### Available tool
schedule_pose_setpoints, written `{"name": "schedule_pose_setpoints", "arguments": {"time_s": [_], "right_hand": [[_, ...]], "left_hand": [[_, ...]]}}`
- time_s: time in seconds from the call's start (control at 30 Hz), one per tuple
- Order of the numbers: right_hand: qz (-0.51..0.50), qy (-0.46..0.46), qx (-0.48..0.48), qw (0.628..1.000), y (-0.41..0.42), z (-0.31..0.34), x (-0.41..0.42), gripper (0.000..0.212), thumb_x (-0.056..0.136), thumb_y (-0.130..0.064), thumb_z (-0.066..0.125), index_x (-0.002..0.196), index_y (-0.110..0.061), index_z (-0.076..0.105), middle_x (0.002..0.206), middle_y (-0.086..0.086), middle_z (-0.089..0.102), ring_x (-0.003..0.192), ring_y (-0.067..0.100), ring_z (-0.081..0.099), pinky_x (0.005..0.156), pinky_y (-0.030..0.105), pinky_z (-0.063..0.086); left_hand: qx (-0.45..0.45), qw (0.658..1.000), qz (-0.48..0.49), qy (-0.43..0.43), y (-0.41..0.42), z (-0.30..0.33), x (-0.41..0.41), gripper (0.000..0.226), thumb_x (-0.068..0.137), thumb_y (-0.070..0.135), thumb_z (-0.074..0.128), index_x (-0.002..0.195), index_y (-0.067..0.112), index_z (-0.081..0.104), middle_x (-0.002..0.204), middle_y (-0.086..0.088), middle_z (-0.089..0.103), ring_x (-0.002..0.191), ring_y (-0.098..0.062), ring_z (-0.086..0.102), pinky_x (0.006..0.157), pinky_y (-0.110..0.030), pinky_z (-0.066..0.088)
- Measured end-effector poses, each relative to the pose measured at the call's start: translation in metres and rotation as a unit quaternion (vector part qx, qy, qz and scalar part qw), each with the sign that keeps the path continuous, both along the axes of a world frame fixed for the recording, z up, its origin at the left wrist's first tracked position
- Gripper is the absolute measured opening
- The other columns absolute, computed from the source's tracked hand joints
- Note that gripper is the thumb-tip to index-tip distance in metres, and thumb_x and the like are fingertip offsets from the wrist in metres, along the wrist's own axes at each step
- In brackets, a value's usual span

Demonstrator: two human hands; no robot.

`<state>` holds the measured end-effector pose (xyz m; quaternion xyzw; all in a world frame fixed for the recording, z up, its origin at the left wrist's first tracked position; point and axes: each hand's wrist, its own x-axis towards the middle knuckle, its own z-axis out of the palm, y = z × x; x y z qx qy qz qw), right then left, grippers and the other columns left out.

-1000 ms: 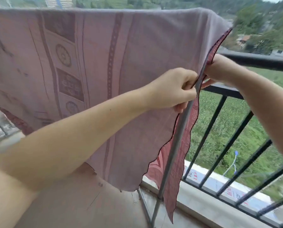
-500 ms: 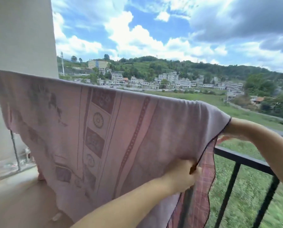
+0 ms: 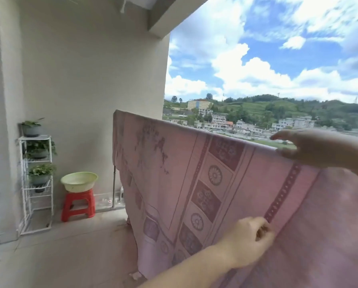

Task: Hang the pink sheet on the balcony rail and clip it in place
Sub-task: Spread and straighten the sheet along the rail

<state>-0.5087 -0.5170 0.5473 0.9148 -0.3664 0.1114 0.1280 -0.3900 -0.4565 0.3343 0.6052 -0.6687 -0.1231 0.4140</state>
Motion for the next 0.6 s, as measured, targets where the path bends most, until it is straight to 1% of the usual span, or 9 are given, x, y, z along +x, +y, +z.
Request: {"name": "schedule_pose_setpoints", "arguments": {"time_s": [0.03, 0.07, 0.13, 0.17, 0.23, 0.3, 0.37, 0.47, 0.6], "right_hand": [[-0.005, 0.022, -0.035, 0.999, 0.002, -0.018, 0.029, 0.044, 0.093, -0.033, 0.045, 0.136, -0.024, 0.038, 0.134, 0.01, 0.051, 0.109, 0.024, 0.057, 0.094, 0.032, 0.047], [0.006, 0.011, -0.064, 0.998, -0.001, -0.034, 0.051, 0.047, 0.093, -0.034, 0.045, 0.137, -0.022, 0.036, 0.137, 0.01, 0.047, 0.115, 0.026, 0.054, 0.099, 0.037, 0.044], [0.037, -0.039, -0.101, 0.993, -0.012, -0.068, 0.091, 0.045, 0.091, -0.032, 0.047, 0.135, -0.022, 0.041, 0.141, 0.007, 0.043, 0.127, 0.028, 0.043, 0.109, 0.046, 0.033], [0.046, -0.046, -0.11, 0.992, -0.015, -0.085, 0.113, 0.043, 0.091, -0.03, 0.047, 0.133, -0.023, 0.043, 0.142, 0.005, 0.042, 0.131, 0.026, 0.04, 0.112, 0.047, 0.027], [0.079, -0.048, -0.089, 0.992, -0.015, -0.118, 0.167, 0.041, 0.092, -0.029, 0.044, 0.133, -0.025, 0.043, 0.143, 0.0, 0.041, 0.134, 0.021, 0.035, 0.114, 0.046, 0.022], [0.104, -0.021, -0.056, 0.993, -0.01, -0.155, 0.227, 0.041, 0.092, -0.029, 0.043, 0.133, -0.026, 0.041, 0.142, 0.0, 0.042, 0.134, 0.02, 0.036, 0.112, 0.046, 0.024], [0.115, -0.012, -0.015, 0.993, -0.007, -0.189, 0.285, 0.04, 0.093, -0.029, 0.041, 0.133, -0.025, 0.041, 0.141, 0.001, 0.041, 0.132, 0.022, 0.036, 0.109, 0.046, 0.027], [0.121, 0.002, 0.028, 0.992, -0.003, -0.229, 0.364, 0.041, 0.094, -0.028, 0.038, 0.135, -0.023, 0.038, 0.143, 0.003, 0.038, 0.133, 0.024, 0.033, 0.11, 0.047, 0.026], [0.122, 0.031, 0.074, 0.989, 0.002, -0.272, 0.455, 0.046, 0.094, -0.025, 0.036, 0.139, -0.02, 0.029, 0.146, 0.006, 0.033, 0.133, 0.026, 0.032, 0.111, 0.051, 0.023]], "left_hand": [[0.007, 1.0, 0.011, 0.005, 0.005, -0.006, 0.023, 0.025, 0.093, 0.032, 0.045, 0.103, 0.011, 0.057, 0.094, -0.005, 0.056, 0.083, -0.018, 0.049, 0.076, -0.027, 0.039], [0.014, 1.0, 0.025, 0.009, 0.011, -0.012, 0.047, 0.025, 0.093, 0.032, 0.044, 0.101, 0.012, 0.057, 0.091, 0.0, 0.054, 0.081, -0.016, 0.048, 0.075, -0.028, 0.039], [0.038, 0.997, 0.064, 0.021, 0.023, -0.025, 0.104, 0.025, 0.093, 0.032, 0.041, 0.097, 0.013, 0.057, 0.084, 0.004, 0.052, 0.077, -0.016, 0.047, 0.071, -0.029, 0.04], [0.049, 0.995, 0.086, 0.024, 0.029, -0.033, 0.134, 0.025, 0.093, 0.031, 0.041, 0.095, 0.014, 0.058, 0.081, 0.004, 0.051, 0.076, -0.016, 0.047, 0.069, -0.029, 0.04], [0.056, 0.989, 0.137, 0.03, 0.043, -0.046, 0.198, 0.023, 0.093, 0.029, 0.042, 0.093, 0.013, 0.058, 0.08, 0.002, 0.054, 0.073, -0.017, 0.048, 0.067, -0.031, 0.043], [0.061, 0.979, 0.193, 0.024, 0.06, -0.055, 0.261, 0.02, 0.092, 0.026, 0.045, 0.091, 0.013, 0.059, 0.079, 0.0, 0.058, 0.073, -0.018, 0.05, 0.07, -0.034, 0.046], [0.082, 0.968, 0.238, 0.019, 0.08, -0.061, 0.323, 0.018, 0.091, 0.022, 0.046, 0.091, 0.011, 0.06, 0.078, 0.0, 0.058, 0.074, -0.018, 0.05, 0.067, -0.03, 0.04], [0.115, 0.947, 0.301, -0.009, 0.11, -0.069, 0.413, 0.015, 0.091, 0.023, 0.046, 0.088, 0.015, 0.058, 0.078, 0.001, 0.058, 0.075, -0.019, 0.052, 0.067, -0.028, 0.036], [0.146, 0.923, 0.355, -0.023, 0.127, -0.089, 0.509, 0.015, 0.09, 0.023, 0.045, 0.081, 0.016, 0.055, 0.077, 0.0, 0.058, 0.079, -0.025, 0.056, 0.068, -0.032, 0.041]]}}
